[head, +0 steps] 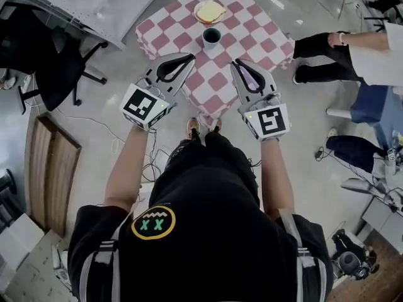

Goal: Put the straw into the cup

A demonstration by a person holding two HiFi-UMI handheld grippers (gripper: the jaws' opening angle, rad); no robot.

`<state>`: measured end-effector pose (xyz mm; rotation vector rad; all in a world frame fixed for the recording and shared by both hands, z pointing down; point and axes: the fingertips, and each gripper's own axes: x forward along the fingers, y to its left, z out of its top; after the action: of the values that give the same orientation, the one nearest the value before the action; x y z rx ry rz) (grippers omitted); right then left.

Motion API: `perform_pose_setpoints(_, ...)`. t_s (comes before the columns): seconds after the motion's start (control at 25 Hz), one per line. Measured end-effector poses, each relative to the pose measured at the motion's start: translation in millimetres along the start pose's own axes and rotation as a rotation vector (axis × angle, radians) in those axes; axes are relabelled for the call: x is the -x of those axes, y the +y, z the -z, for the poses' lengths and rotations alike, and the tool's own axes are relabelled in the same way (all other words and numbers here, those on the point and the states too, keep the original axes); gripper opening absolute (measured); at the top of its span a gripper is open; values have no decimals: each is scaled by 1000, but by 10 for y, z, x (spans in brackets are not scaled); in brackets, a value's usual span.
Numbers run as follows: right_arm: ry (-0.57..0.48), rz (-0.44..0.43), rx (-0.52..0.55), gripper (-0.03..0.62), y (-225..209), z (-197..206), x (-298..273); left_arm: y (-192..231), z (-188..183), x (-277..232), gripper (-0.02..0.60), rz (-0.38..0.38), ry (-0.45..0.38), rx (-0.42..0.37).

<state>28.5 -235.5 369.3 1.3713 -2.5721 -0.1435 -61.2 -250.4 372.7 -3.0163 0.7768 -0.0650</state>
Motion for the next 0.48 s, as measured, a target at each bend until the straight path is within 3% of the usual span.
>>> perform_pose_setpoints(0.48,-55,-68,-5,52,-494,246,-570,374,219,-629,29,-43,-24,-49)
